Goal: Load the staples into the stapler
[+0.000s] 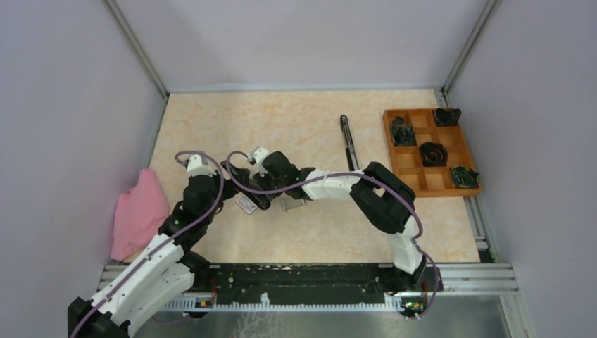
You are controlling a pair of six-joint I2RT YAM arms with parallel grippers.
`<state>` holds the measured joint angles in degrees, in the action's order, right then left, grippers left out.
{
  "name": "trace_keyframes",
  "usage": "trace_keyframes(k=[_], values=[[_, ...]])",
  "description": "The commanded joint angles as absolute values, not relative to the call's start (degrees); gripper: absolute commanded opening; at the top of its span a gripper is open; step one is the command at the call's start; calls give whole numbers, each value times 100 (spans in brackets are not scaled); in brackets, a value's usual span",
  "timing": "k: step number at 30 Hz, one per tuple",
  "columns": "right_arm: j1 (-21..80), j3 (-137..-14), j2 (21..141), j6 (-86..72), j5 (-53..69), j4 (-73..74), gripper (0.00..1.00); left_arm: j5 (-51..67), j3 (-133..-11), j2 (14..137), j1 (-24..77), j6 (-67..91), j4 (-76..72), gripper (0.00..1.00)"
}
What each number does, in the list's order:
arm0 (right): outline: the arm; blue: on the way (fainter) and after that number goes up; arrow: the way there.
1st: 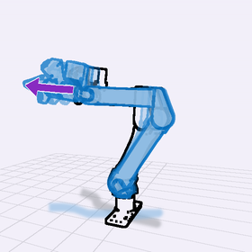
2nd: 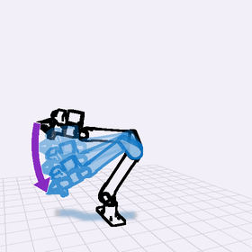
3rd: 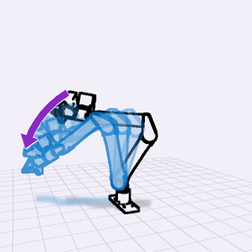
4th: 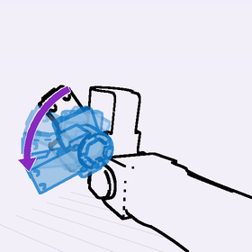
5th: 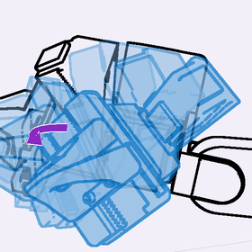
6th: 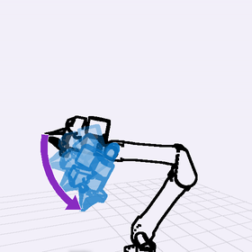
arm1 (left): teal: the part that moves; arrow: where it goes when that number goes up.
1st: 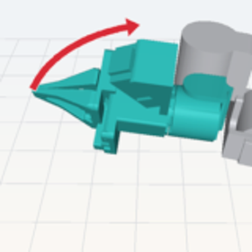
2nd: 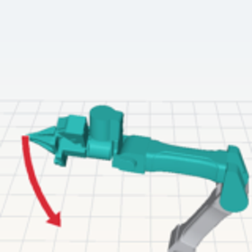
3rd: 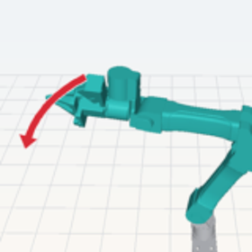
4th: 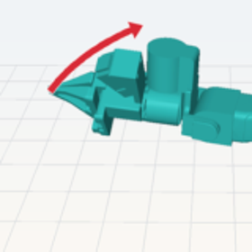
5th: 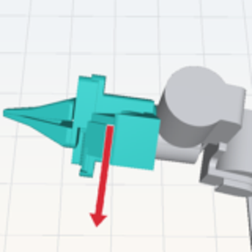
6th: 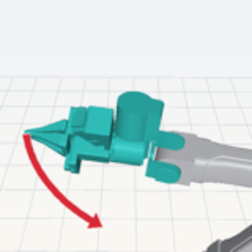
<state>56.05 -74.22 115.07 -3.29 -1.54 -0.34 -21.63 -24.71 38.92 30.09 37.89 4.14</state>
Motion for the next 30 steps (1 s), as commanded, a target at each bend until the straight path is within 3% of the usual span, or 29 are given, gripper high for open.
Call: trace_keyframes(k=[1,10,20,30], values=[[5634,-7128,10678,-521,-505,-257,45,-2096,-2828,3872,2980,3919,577,99],[5451,-6032,9132,-463,-1563,-439,62,-1536,-3176,4238,2983,3775,441,99],[4108,-4993,8043,-856,-2005,54,66,-558,-3576,5029,2980,3529,96,99],[2770,-4619,8087,-1260,-1545,94,65,130,-3995,6032,2985,3532,-327,99]])
